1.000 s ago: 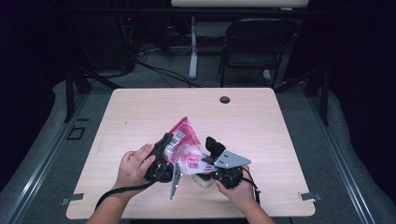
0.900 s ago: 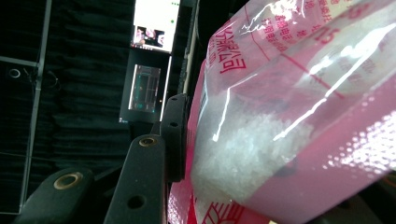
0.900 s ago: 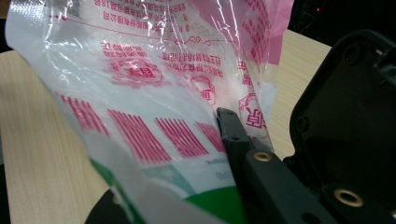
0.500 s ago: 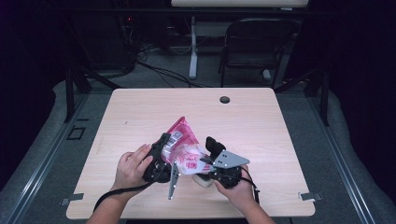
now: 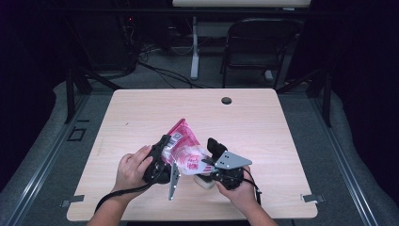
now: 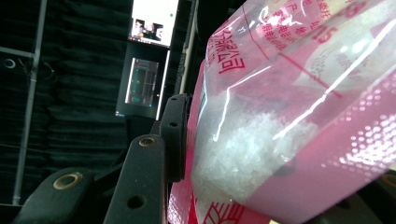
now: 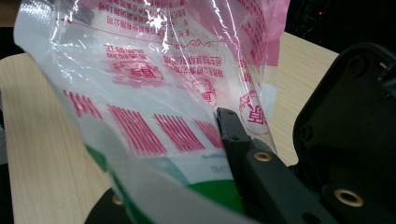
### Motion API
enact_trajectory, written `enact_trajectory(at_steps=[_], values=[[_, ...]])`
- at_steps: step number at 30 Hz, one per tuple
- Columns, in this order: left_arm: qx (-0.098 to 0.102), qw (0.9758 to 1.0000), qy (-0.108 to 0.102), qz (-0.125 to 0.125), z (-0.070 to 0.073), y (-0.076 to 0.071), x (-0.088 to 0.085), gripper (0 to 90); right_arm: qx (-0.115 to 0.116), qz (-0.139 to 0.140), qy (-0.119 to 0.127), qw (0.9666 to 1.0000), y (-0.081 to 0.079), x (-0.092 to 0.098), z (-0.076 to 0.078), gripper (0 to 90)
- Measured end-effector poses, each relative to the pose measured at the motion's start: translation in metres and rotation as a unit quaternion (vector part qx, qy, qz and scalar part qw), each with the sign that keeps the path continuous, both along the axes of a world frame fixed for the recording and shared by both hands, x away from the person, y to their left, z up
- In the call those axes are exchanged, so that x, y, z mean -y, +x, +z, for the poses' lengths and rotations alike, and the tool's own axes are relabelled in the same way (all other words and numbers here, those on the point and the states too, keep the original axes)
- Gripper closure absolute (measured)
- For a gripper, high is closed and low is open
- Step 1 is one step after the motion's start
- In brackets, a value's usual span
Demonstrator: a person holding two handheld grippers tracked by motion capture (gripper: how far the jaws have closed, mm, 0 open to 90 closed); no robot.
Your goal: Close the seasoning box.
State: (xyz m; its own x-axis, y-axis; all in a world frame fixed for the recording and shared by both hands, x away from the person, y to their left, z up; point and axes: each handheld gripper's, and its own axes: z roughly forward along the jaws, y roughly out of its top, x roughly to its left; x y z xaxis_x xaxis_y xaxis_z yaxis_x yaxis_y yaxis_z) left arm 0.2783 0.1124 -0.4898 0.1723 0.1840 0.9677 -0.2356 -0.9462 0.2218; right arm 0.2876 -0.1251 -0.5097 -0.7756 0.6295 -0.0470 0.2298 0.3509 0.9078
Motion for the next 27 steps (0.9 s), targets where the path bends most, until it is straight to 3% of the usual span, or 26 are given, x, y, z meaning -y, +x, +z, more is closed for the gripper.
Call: enact_trajectory(at_steps=[17, 27], values=[[-0.032, 0.9993, -0.02, 0.007, -0.008, 0.004, -0.007, 65.8, 0.0, 0.002, 0.003, 1.0, 0.003, -0.002, 0.001, 89.1], [-0.067, 0.9969, -0.04, 0.009, -0.014, 0.009, -0.01, 66.3, 0.003, -0.002, 0.003, 1.0, 0.005, -0.001, 0.002, 89.3]])
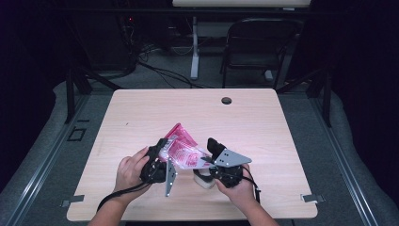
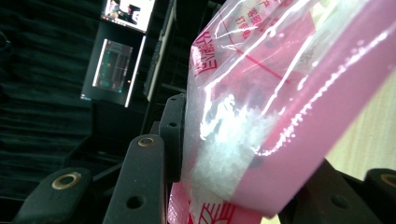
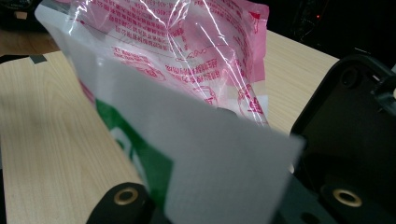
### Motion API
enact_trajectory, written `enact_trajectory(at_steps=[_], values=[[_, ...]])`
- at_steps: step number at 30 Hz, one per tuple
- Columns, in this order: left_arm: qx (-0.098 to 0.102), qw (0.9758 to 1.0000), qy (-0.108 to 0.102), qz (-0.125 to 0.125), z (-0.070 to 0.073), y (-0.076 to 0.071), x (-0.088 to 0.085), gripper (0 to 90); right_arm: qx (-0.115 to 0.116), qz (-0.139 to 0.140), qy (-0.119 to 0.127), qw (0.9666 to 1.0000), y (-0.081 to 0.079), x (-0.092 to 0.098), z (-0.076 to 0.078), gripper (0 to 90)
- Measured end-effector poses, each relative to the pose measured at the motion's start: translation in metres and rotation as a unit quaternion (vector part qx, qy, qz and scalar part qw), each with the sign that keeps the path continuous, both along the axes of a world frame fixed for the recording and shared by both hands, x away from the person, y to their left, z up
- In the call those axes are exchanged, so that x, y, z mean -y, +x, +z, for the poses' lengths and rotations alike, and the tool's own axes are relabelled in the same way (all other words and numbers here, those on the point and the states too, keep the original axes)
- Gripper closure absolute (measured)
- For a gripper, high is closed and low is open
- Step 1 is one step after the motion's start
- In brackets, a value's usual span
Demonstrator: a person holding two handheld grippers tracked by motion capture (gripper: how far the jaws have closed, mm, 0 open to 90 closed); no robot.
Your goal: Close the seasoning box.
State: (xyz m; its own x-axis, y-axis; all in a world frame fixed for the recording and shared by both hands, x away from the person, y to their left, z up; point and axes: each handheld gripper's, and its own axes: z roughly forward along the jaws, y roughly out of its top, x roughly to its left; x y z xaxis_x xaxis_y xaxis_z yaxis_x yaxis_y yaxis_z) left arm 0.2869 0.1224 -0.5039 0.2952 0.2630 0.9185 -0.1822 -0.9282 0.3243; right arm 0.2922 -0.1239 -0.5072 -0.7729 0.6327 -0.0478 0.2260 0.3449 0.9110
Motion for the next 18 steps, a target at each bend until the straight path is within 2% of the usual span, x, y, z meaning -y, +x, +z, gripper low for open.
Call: enact_trajectory(at_steps=[9, 15, 18], values=[[-0.028, 0.9992, -0.029, -0.002, -0.005, 0.004, -0.004, 67.0, 0.003, -0.003, 0.0, 1.0, 0.001, 0.001, 0.002, 89.3], [-0.05, 0.9978, -0.043, 0.0, -0.009, 0.006, -0.006, 67.2, 0.004, -0.001, 0.002, 1.0, 0.001, -0.001, 0.002, 89.3], [-0.067, 0.9962, -0.055, 0.0, -0.013, 0.009, -0.007, 67.2, 0.003, -0.001, 0.003, 1.0, 0.002, -0.001, 0.002, 89.3]])
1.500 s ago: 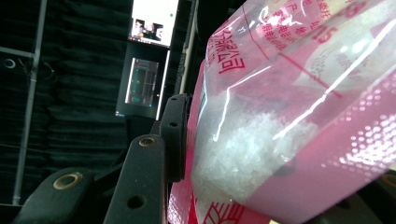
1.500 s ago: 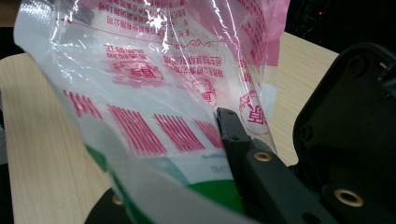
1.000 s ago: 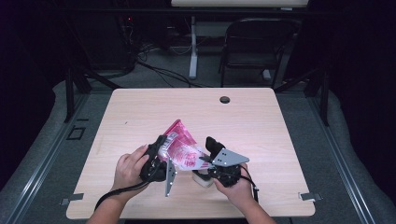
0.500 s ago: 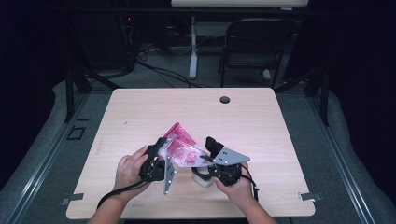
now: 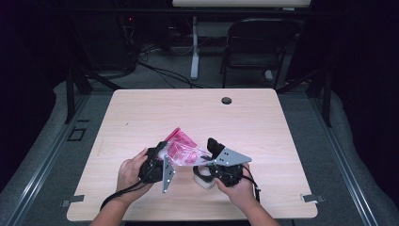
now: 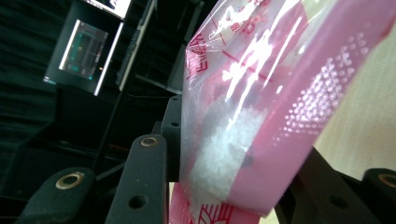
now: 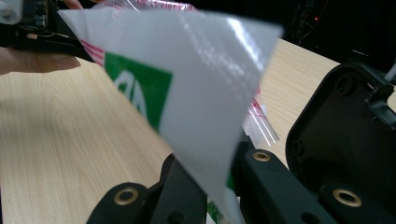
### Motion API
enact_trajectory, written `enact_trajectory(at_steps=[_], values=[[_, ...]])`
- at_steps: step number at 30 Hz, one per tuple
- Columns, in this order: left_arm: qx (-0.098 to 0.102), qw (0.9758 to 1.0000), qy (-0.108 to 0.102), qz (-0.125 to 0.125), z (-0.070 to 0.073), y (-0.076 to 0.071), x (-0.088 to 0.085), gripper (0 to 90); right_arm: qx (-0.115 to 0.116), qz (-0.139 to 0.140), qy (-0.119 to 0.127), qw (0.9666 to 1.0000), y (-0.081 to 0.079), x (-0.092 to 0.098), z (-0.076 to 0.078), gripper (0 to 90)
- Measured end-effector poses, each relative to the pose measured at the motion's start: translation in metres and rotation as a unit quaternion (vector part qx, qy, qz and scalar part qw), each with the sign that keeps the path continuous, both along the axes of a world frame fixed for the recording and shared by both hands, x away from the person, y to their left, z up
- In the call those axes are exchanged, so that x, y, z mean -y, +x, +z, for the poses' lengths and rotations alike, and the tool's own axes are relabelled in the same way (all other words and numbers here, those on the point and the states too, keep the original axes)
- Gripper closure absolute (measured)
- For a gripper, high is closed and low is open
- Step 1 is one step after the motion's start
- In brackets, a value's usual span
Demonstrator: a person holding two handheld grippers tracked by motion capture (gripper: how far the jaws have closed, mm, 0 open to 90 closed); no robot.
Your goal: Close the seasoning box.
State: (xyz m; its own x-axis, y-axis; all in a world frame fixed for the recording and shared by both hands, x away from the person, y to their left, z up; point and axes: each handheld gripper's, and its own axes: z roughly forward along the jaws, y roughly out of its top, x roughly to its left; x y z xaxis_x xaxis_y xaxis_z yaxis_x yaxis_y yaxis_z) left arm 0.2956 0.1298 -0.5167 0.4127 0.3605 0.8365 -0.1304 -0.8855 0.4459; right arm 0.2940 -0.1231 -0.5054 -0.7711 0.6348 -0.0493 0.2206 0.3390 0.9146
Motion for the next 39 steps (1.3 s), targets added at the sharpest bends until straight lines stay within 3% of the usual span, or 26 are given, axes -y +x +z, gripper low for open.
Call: enact_trajectory(at_steps=[7, 15, 25, 35, 39], values=[[-0.034, 0.9992, -0.023, -0.001, -0.008, 0.005, -0.003, 67.5, 0.0, 0.0, -0.004, 1.0, 0.001, 0.0, 0.0, 89.4], [-0.037, 0.9991, -0.023, -0.001, -0.012, 0.006, -0.002, 67.3, 0.0, -0.002, -0.003, 1.0, 0.001, 0.0, 0.0, 89.4], [-0.064, 0.9975, -0.029, -0.001, -0.018, 0.01, -0.004, 67.0, 0.001, 0.001, -0.003, 1.0, 0.001, -0.001, 0.0, 89.4], [-0.098, 0.994, -0.048, -0.003, -0.026, 0.014, -0.005, 66.3, 0.001, 0.002, -0.003, 1.0, 0.002, -0.002, 0.0, 89.3], [-0.126, 0.9898, -0.066, -0.004, -0.031, 0.017, -0.008, 66.7, -0.003, 0.006, -0.007, 0.9999, 0.003, -0.003, 0.0, 89.2]])
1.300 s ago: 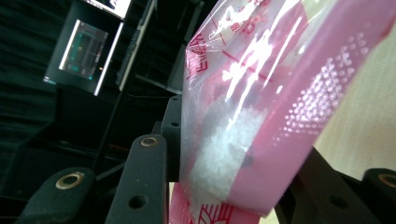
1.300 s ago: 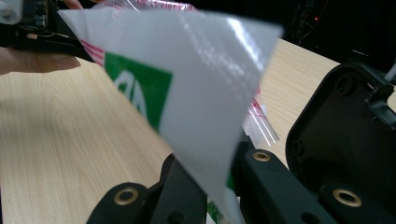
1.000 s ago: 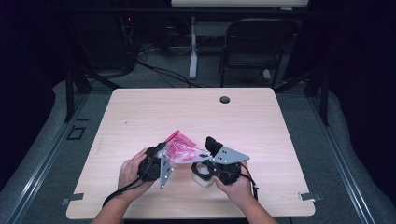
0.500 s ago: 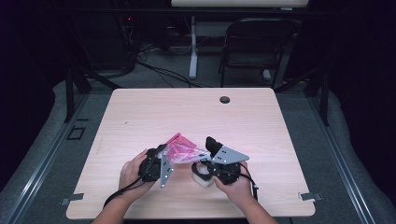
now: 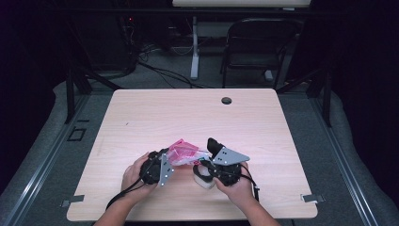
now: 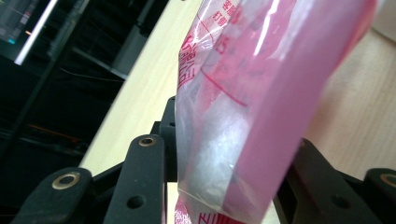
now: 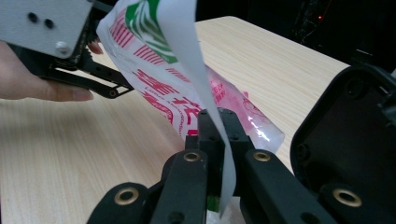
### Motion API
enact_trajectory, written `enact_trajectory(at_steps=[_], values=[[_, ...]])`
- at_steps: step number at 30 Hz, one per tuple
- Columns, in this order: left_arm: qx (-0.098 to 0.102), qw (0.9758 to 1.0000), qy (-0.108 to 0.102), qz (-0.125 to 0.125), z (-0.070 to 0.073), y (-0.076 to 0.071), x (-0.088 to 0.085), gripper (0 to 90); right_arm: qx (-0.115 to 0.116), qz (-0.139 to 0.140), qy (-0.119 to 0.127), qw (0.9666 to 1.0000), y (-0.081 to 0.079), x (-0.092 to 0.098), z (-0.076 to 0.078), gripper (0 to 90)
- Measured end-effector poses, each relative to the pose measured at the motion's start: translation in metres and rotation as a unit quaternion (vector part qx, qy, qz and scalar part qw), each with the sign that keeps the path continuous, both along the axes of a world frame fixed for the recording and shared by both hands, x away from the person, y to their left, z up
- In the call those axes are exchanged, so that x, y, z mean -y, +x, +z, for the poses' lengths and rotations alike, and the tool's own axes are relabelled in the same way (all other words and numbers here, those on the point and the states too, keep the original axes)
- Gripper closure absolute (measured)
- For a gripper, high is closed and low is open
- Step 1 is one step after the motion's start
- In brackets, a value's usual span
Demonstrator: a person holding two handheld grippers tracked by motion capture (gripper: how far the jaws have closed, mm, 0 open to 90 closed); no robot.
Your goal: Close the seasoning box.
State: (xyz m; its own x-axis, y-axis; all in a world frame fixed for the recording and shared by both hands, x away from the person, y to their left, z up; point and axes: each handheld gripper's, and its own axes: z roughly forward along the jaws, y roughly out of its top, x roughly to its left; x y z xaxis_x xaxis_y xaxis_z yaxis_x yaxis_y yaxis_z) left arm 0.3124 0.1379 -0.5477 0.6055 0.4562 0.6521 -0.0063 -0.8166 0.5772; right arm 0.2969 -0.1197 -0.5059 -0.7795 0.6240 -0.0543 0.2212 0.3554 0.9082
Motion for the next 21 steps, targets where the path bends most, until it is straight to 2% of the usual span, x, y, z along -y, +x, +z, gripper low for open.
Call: enact_trajectory(at_steps=[3, 6, 12, 16, 21], values=[[-0.011, 0.9999, -0.004, 0.002, -0.004, 0.001, -0.001, 67.7, 0.001, 0.004, 0.0, 1.0, 0.0, -0.002, 0.0, 89.2], [-0.016, 0.9999, -0.002, 0.002, -0.008, 0.002, 0.0, 68.6, -0.001, 0.006, -0.001, 1.0, 0.0, -0.003, 0.0, 88.8], [-0.039, 0.9992, 0.004, 0.0, -0.016, 0.005, -0.001, 72.0, -0.006, 0.008, 0.004, 0.9999, 0.002, -0.003, 0.001, 87.4], [-0.057, 0.9983, -0.009, 0.0, -0.019, 0.007, -0.002, 73.1, -0.009, 0.01, 0.01, 0.9999, 0.002, -0.003, 0.001, 86.5], [-0.065, 0.9977, -0.019, 0.0, -0.021, 0.009, -0.004, 73.5, -0.009, 0.012, 0.009, 0.9998, 0.002, -0.003, 0.001, 84.6]])
